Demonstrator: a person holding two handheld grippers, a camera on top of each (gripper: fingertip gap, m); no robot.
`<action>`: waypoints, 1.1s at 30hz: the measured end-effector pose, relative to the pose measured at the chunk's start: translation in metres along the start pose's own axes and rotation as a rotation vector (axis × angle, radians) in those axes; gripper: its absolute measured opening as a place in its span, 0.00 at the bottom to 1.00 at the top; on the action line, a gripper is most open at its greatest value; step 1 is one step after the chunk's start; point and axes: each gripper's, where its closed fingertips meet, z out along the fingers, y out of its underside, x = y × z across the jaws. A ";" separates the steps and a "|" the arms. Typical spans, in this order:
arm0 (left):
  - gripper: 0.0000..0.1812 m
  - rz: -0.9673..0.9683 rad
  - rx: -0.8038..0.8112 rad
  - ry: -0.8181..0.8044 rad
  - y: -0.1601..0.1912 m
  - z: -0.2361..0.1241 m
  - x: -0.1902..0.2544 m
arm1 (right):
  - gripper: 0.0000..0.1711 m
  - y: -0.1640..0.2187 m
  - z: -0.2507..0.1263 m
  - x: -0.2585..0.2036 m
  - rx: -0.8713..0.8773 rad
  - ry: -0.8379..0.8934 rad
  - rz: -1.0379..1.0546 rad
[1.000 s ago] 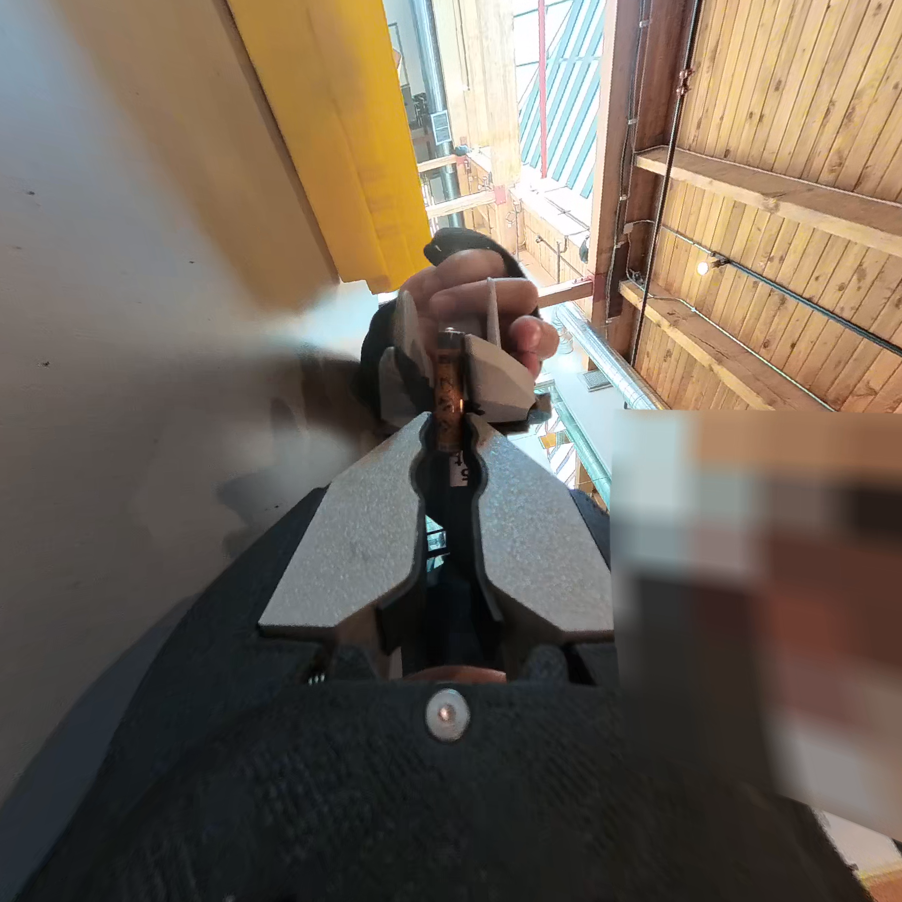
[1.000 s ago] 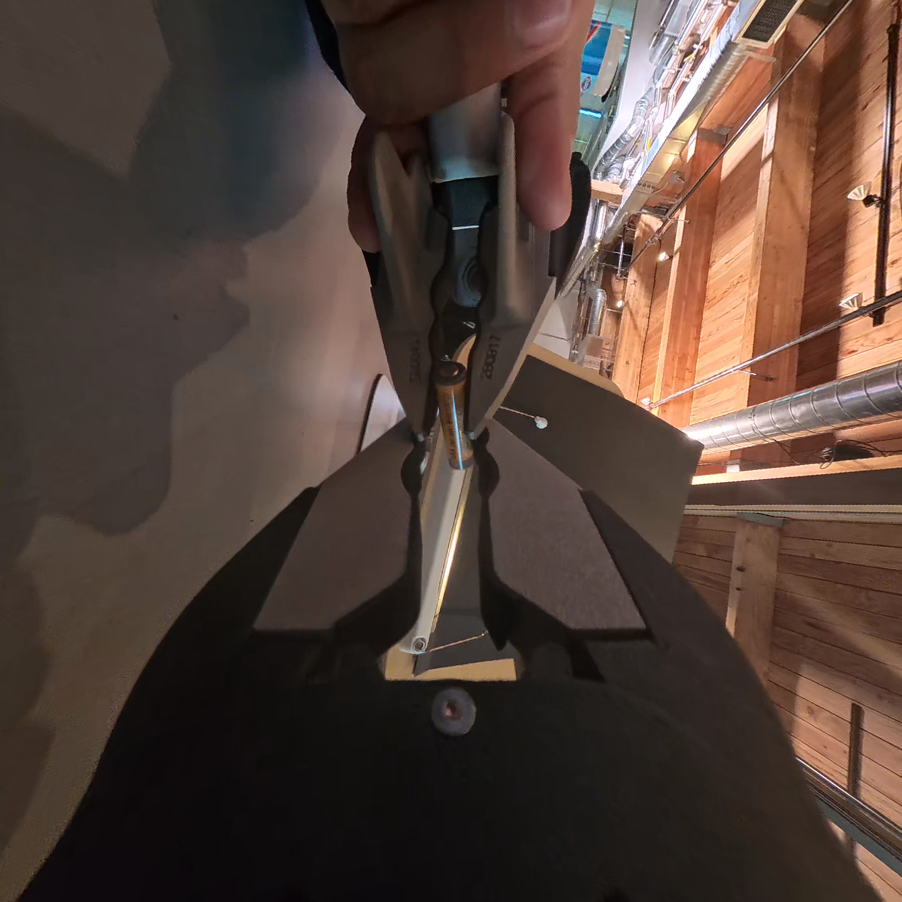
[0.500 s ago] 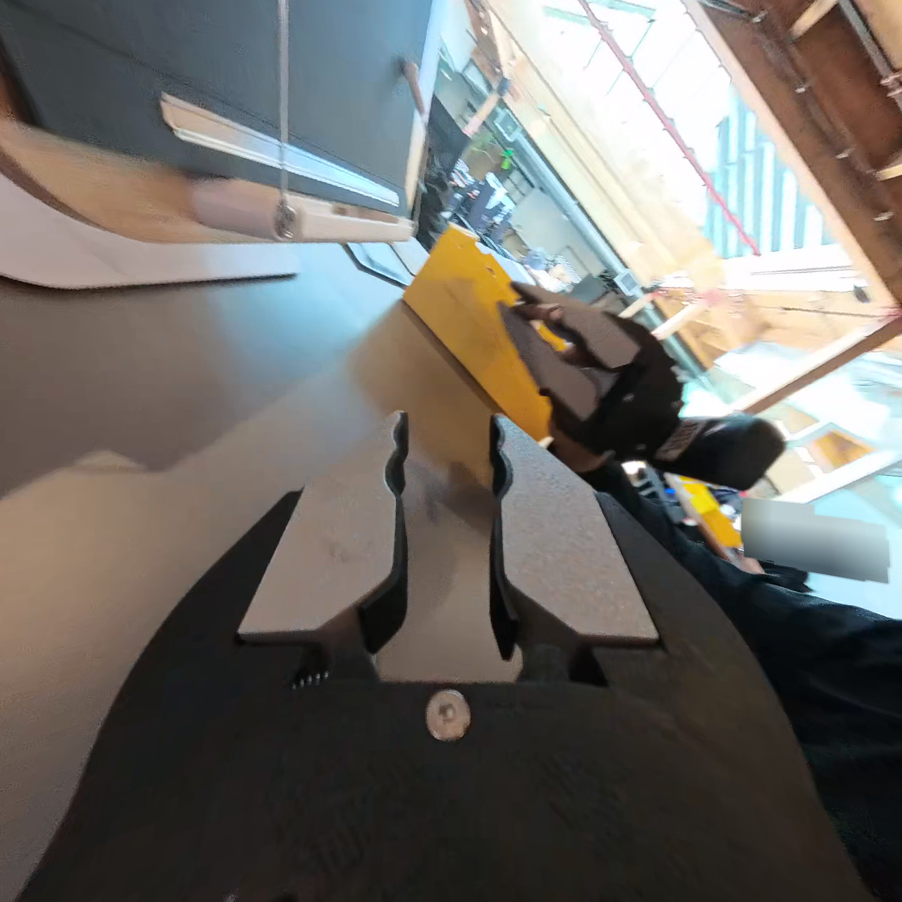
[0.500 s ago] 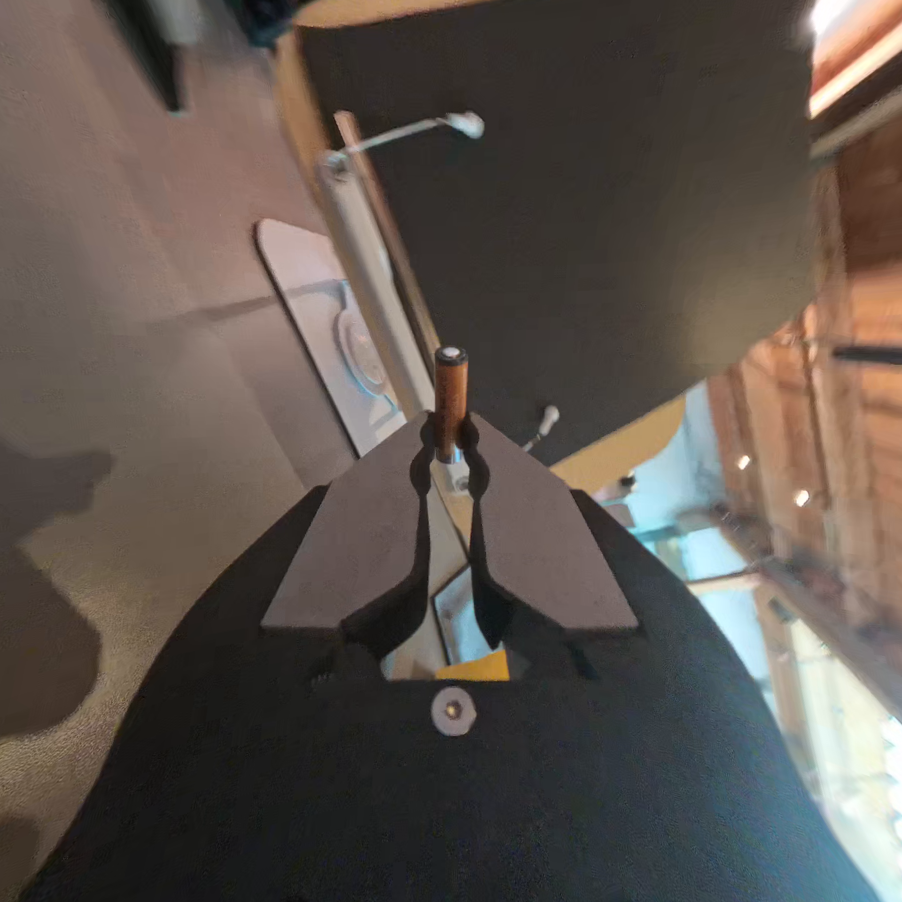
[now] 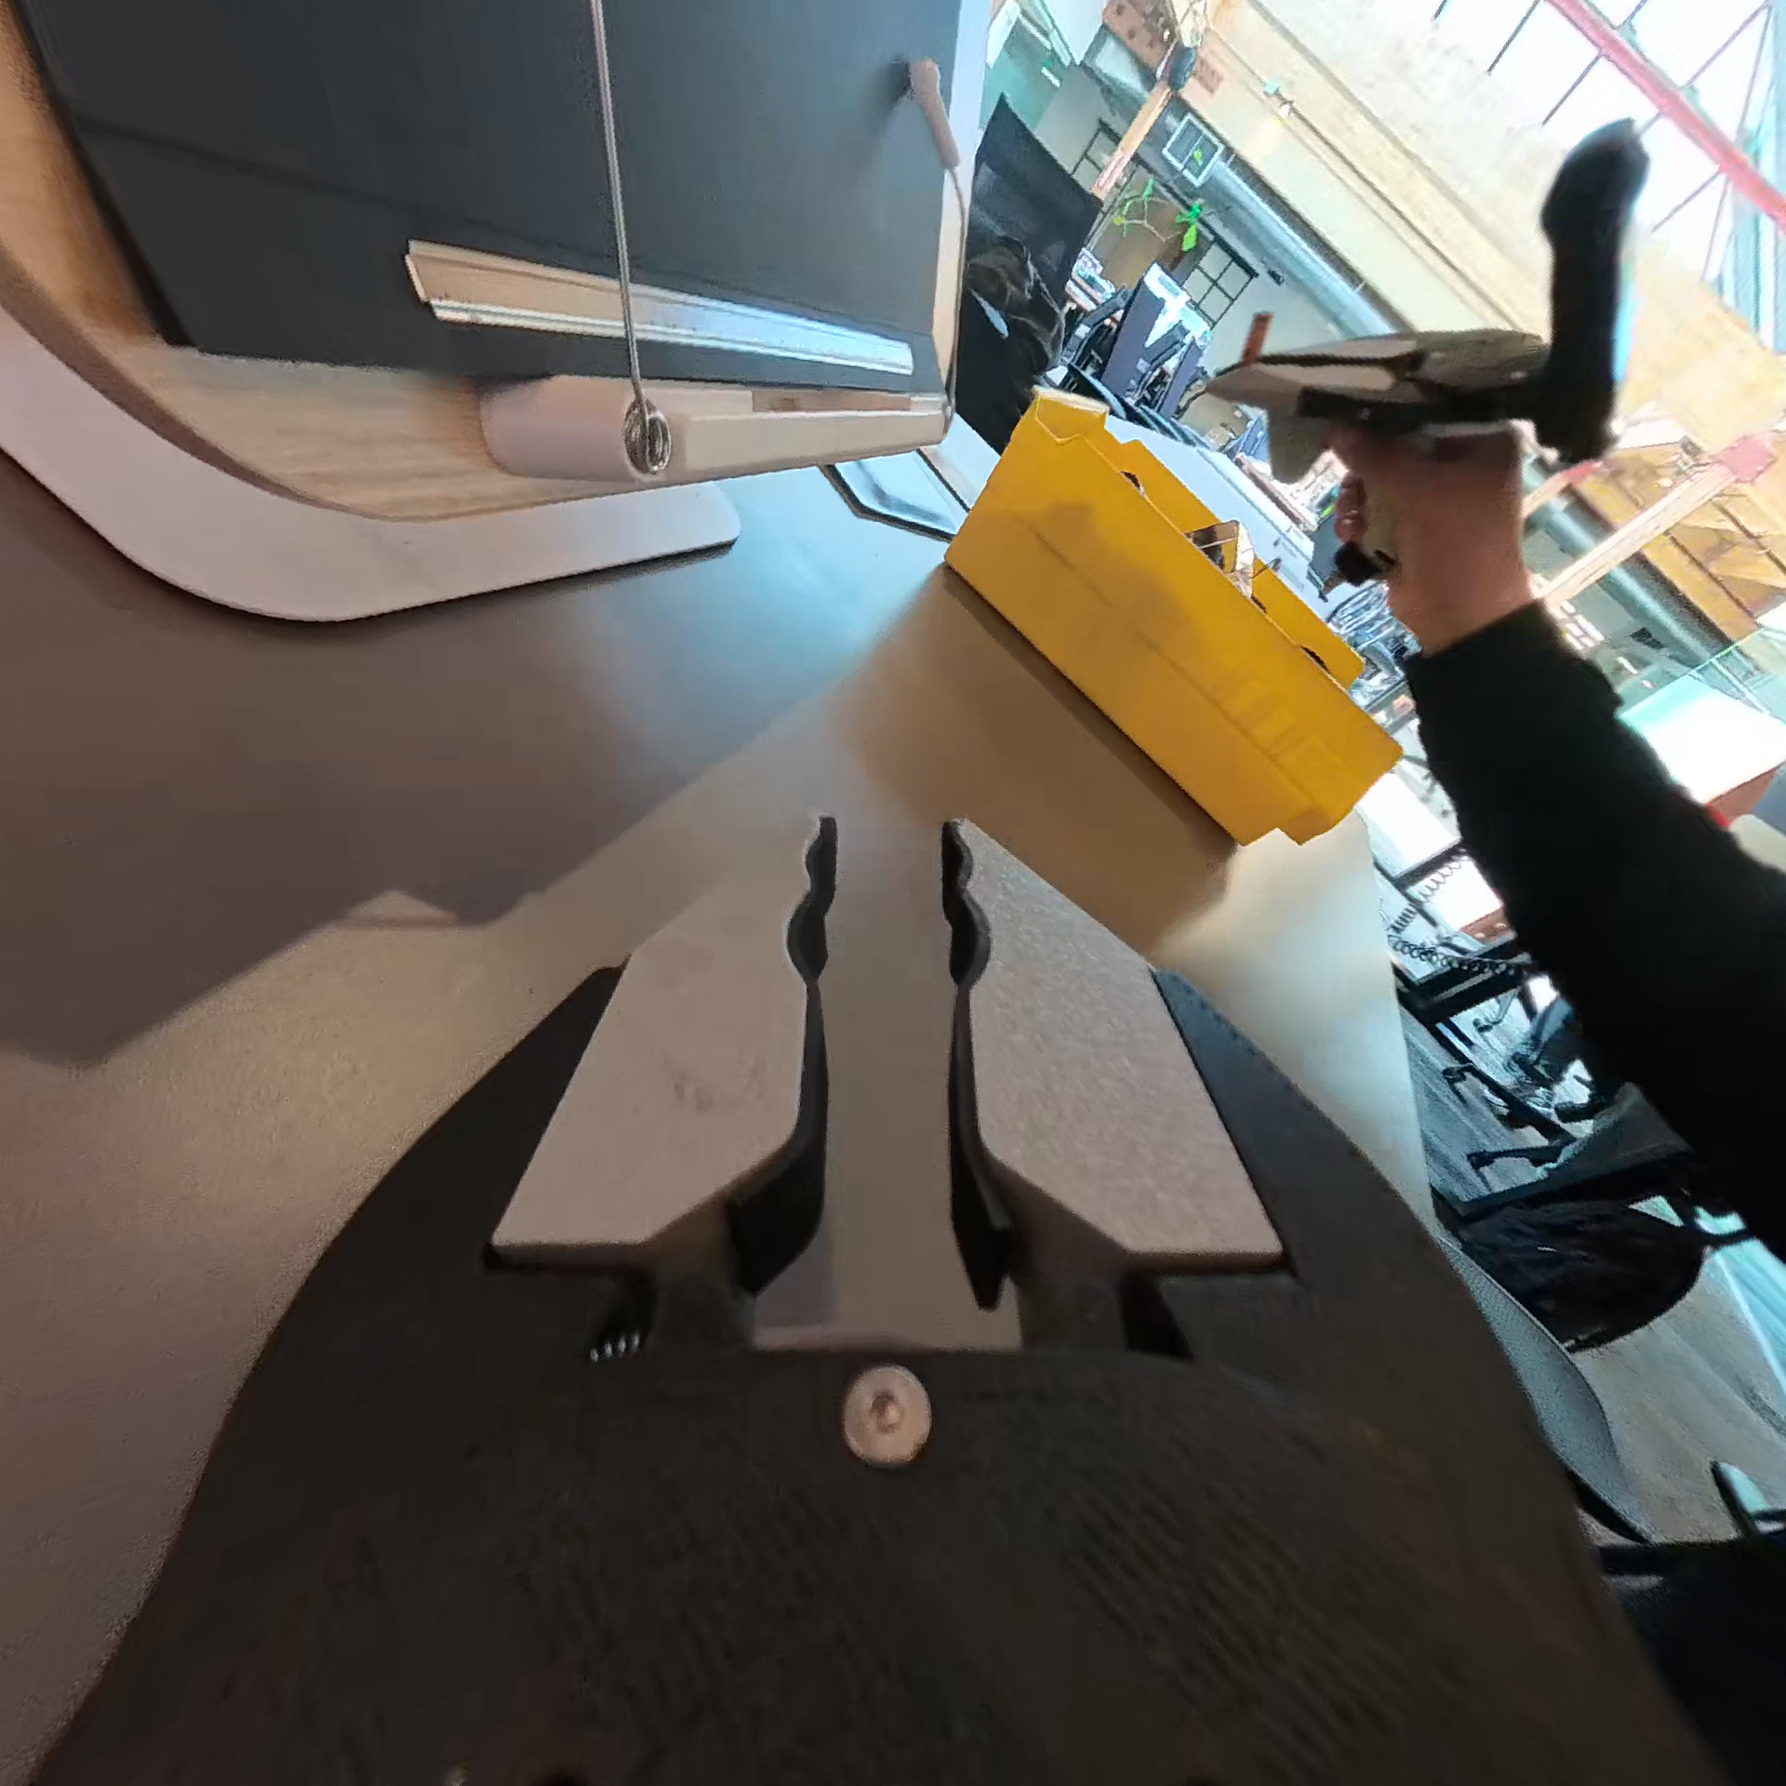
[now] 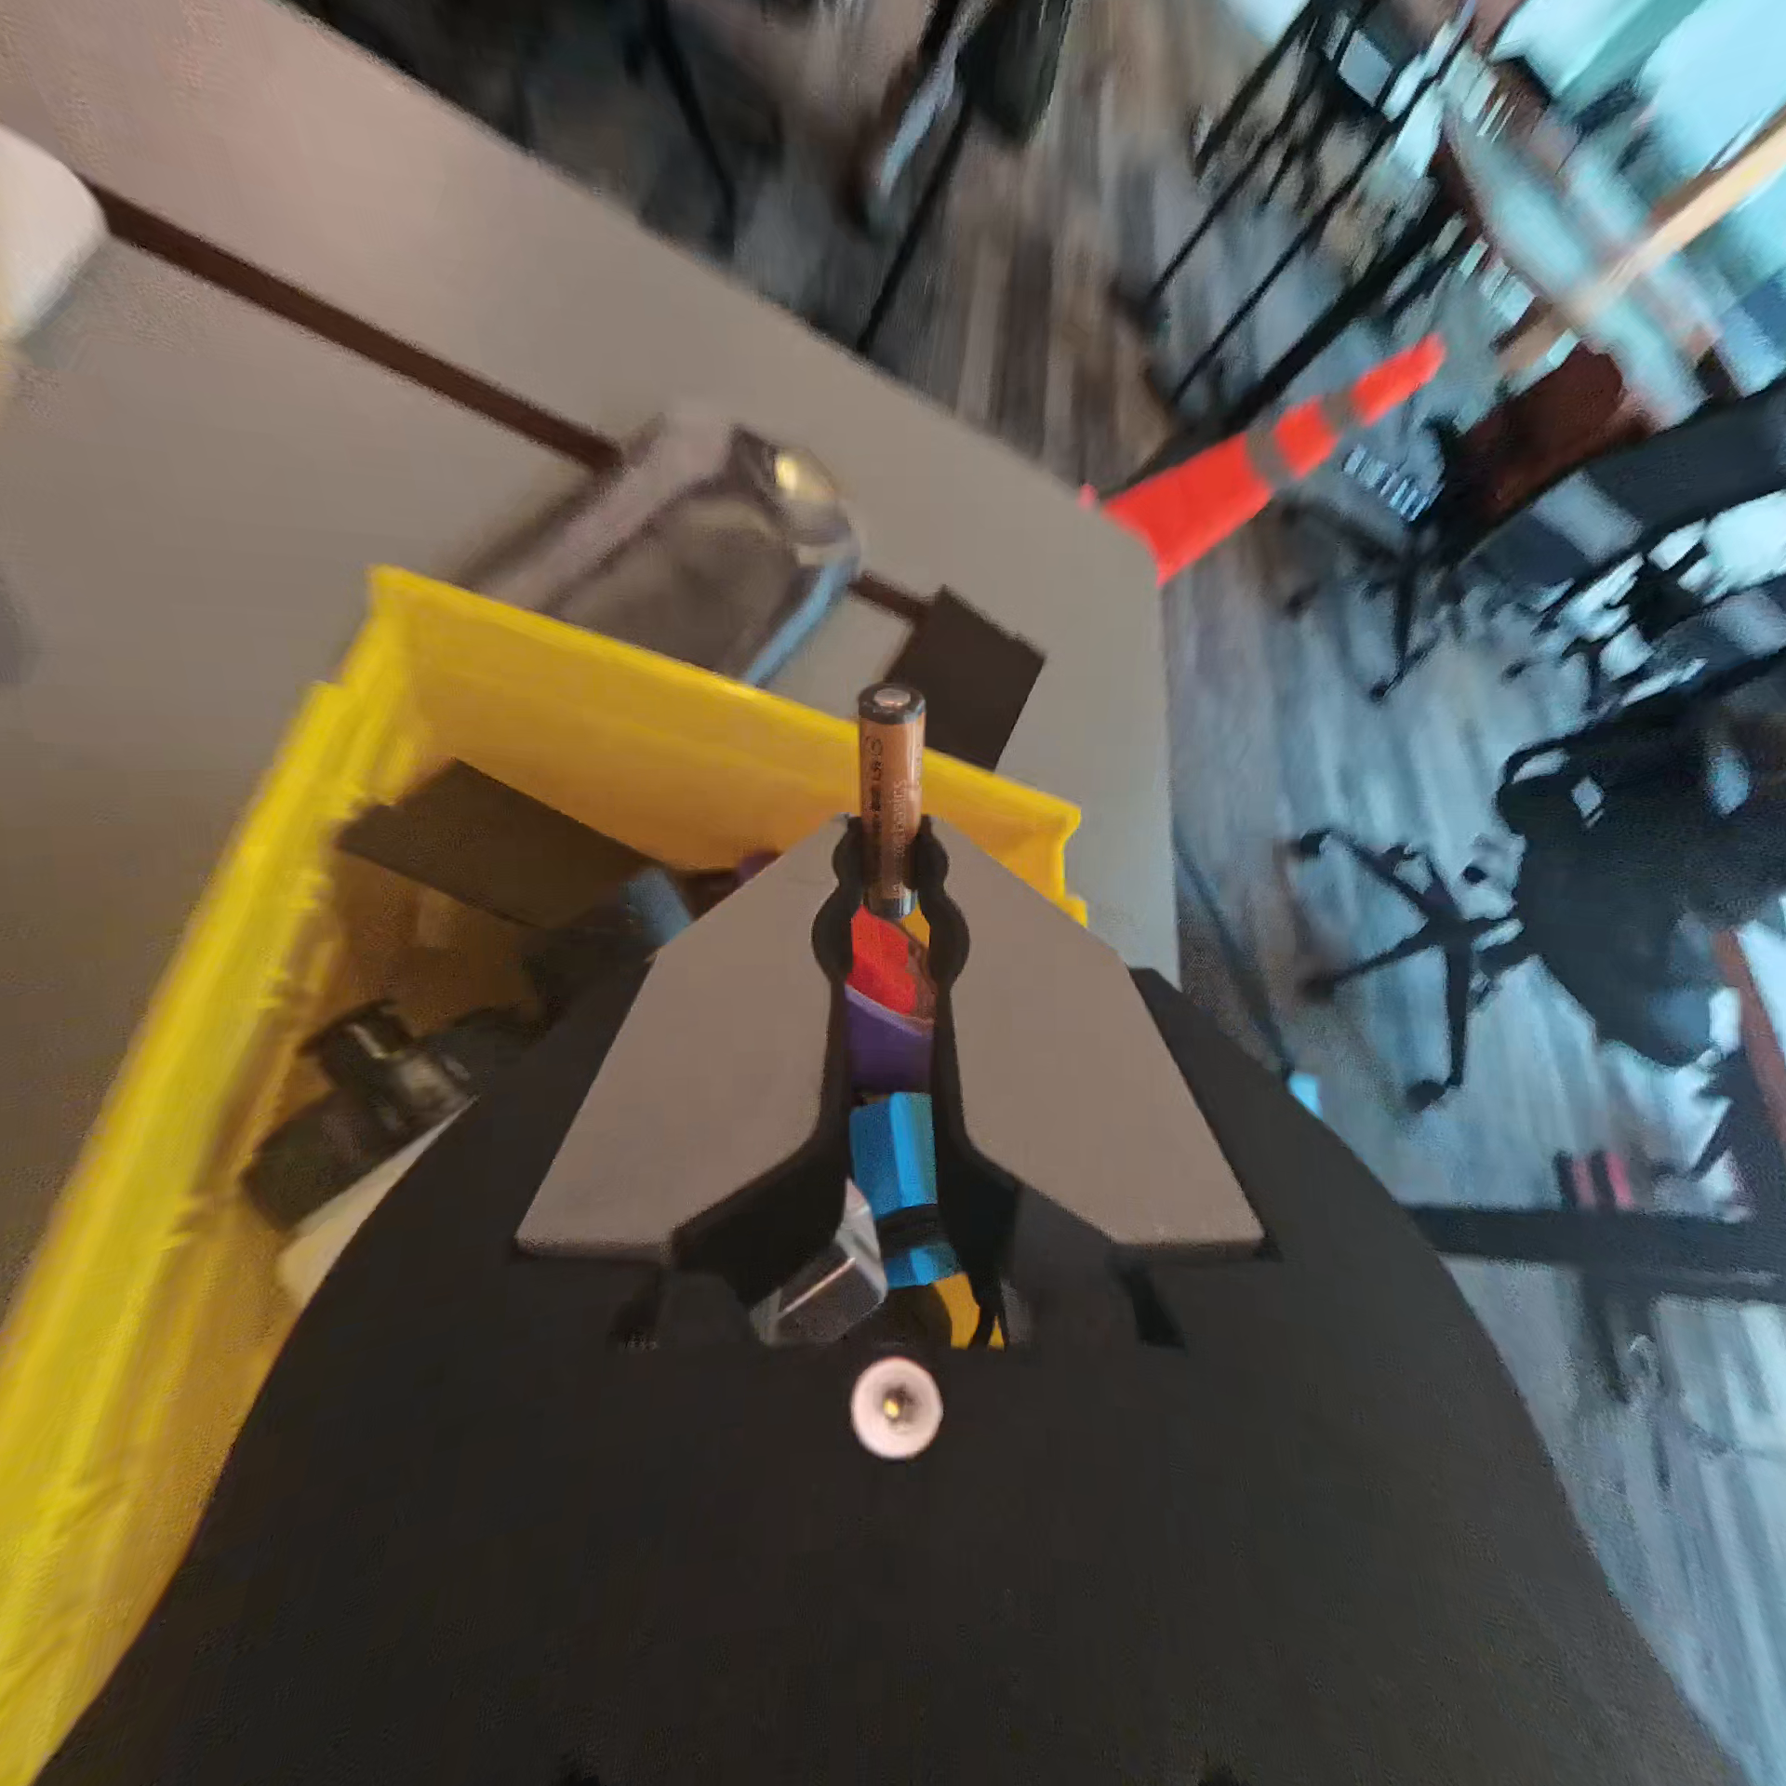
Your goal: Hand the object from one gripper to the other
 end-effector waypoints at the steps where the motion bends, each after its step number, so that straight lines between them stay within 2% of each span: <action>1: 0.10 0.001 -0.009 -0.005 0.002 0.001 -0.001 | 0.04 0.011 0.012 0.002 -0.053 -0.031 0.027; 2: 0.11 0.004 -0.016 -0.006 0.003 0.002 -0.001 | 0.04 0.019 0.022 0.000 -0.097 -0.068 0.047; 4: 0.11 0.021 -0.026 -0.009 0.004 0.002 0.000 | 0.14 0.033 0.034 0.005 -0.198 -0.056 0.057; 5: 0.11 0.034 -0.027 -0.016 0.004 0.002 0.001 | 0.15 0.035 0.036 0.009 -0.227 -0.030 0.047; 8: 0.11 0.063 -0.040 -0.024 0.006 0.003 0.002 | 0.11 0.009 0.025 0.003 -0.129 0.007 0.003; 10: 0.11 0.066 -0.052 -0.026 0.008 0.005 0.003 | 0.12 -0.013 0.009 -0.014 -0.052 -0.009 -0.012; 12: 0.11 0.073 -0.061 -0.024 0.010 0.006 0.005 | 0.17 -0.041 -0.014 -0.052 0.052 -0.110 0.005; 15: 0.11 0.112 -0.062 -0.044 0.010 0.006 0.005 | 0.23 -0.088 -0.067 -0.144 0.283 -0.409 0.068; 17: 0.11 0.156 -0.069 -0.072 0.010 0.006 0.003 | 0.28 -0.104 -0.098 -0.211 0.398 -0.619 0.134; 19: 0.12 0.211 -0.063 -0.090 0.008 0.004 0.003 | 0.40 -0.105 -0.116 -0.280 0.426 -0.843 0.184; 21: 0.12 0.276 -0.047 -0.108 0.005 0.002 0.004 | 0.44 -0.093 -0.105 -0.335 0.348 -0.947 0.197; 23: 0.14 0.343 -0.046 -0.137 0.003 0.000 0.002 | 0.47 -0.077 -0.077 -0.375 0.264 -0.933 0.148; 25: 0.14 0.415 -0.043 -0.171 0.002 -0.002 0.001 | 0.43 -0.071 -0.059 -0.399 0.247 -0.914 0.129; 26: 0.16 0.450 -0.045 -0.192 0.001 -0.002 0.000 | 0.40 -0.072 -0.055 -0.405 0.258 -0.912 0.140; 28: 0.20 0.508 -0.049 -0.250 0.000 -0.003 -0.005 | 0.40 -0.075 -0.054 -0.412 0.283 -0.915 0.134; 31: 0.15 0.542 -0.055 -0.279 0.000 -0.002 -0.007 | 0.41 -0.068 -0.050 -0.413 0.285 -0.865 0.055; 33: 0.19 0.524 -0.072 -0.280 0.002 -0.001 -0.009 | 0.44 -0.067 -0.052 -0.410 0.297 -0.855 0.060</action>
